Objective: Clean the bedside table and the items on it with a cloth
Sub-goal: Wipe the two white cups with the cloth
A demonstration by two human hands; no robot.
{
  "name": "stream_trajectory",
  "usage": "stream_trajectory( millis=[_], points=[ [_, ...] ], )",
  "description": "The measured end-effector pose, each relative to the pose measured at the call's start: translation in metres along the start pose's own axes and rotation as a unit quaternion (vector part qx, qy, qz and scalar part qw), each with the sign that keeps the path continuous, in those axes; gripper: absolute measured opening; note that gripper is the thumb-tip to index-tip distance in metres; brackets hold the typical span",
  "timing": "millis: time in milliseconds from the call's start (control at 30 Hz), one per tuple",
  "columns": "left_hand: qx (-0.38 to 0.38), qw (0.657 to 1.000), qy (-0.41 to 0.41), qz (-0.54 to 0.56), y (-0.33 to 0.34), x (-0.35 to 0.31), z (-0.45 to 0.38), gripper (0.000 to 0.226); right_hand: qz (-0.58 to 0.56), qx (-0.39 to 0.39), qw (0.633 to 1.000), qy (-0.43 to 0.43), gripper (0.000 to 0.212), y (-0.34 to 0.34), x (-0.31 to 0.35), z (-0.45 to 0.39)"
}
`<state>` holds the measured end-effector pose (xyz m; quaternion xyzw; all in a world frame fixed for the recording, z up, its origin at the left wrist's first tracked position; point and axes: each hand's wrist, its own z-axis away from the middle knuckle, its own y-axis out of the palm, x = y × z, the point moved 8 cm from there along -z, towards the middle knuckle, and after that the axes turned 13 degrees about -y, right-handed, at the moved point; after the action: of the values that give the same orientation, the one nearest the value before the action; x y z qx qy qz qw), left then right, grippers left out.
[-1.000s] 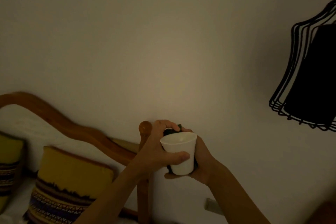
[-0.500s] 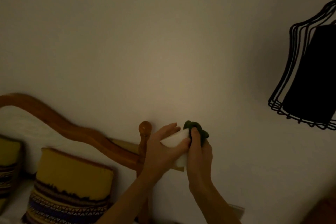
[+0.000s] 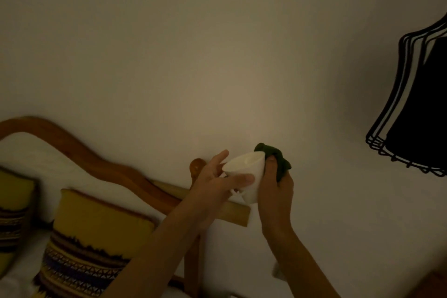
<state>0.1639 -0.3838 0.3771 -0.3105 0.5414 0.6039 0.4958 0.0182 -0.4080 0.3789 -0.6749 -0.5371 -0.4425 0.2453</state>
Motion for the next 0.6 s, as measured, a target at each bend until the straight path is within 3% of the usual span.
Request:
stream_trajectory(
  millis=[167,433,500,600],
  points=[
    [-0.021,0.999,0.011,-0.041,-0.007,-0.012,-0.004,0.094,0.043,0.059,0.997,-0.035,0.035,0.017,0.007,0.001],
    [-0.171,0.984,0.051,-0.011,-0.019,-0.032,-0.011,0.099,0.066,0.093,0.986,-0.124,0.036,0.032,0.021,0.006],
    [-0.168,0.983,0.055,-0.043,-0.013,-0.038,-0.012,0.100,0.043,0.091,0.987,-0.122,0.036,0.031,0.022,0.002],
    [-0.085,0.994,0.048,-0.054,0.002,-0.041,-0.015,0.095,0.013,0.083,0.989,-0.126,0.050,0.026,0.028,-0.011]
  ],
)
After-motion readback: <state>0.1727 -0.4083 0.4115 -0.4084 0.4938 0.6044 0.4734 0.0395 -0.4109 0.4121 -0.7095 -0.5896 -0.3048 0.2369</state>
